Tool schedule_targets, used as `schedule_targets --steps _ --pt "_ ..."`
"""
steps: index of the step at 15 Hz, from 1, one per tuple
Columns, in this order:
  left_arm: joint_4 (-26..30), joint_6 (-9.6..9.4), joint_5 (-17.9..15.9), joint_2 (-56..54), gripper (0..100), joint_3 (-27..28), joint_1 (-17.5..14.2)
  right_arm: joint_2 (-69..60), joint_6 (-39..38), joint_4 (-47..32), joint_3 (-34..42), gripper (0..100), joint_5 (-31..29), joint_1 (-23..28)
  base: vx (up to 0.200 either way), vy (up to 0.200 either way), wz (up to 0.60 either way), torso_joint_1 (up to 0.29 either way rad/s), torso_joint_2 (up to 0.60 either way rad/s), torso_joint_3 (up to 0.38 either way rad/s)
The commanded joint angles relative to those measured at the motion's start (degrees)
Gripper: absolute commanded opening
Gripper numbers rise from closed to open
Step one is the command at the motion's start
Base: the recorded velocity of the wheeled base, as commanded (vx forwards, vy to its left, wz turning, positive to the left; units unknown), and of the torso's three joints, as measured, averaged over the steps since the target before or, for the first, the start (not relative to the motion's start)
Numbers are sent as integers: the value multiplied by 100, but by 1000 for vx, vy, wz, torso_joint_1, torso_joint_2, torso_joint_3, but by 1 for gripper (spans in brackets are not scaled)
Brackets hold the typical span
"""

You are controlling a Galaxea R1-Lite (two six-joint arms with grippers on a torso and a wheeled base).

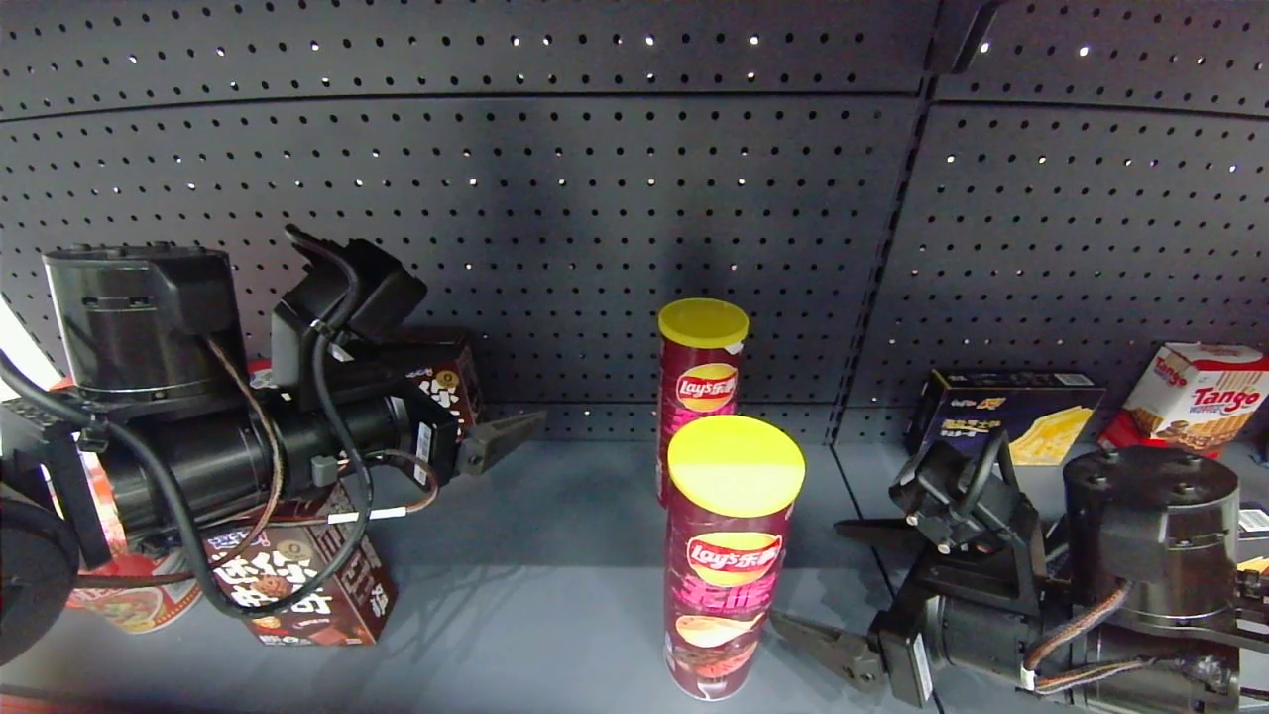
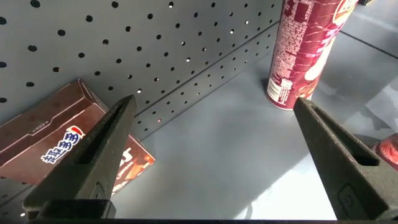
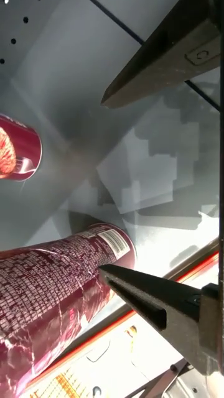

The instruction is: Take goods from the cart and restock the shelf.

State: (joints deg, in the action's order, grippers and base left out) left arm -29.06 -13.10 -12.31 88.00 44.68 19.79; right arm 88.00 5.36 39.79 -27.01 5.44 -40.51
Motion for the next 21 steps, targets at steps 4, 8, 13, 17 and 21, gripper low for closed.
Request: schedule_targets --steps 4,8,13,17,21 --pt "-3 1 1 24 100 -12 -1 85 0 11 -50 100 1 -27 0 0 0 0 0 0" --pt "-3 1 1 24 100 -12 -1 85 0 11 -41 100 1 -54 0 0 0 0 0 0" --pt "-12 1 1 15 100 -47 -1 94 9 11 -41 100 1 -62 0 0 0 0 0 0" --pt "-12 1 1 15 100 -56 -1 112 9 11 -41 100 1 -62 0 0 0 0 0 0" --pt "-12 1 1 6 100 -56 -1 121 0 20 -41 100 1 -62 0 0 0 0 0 0"
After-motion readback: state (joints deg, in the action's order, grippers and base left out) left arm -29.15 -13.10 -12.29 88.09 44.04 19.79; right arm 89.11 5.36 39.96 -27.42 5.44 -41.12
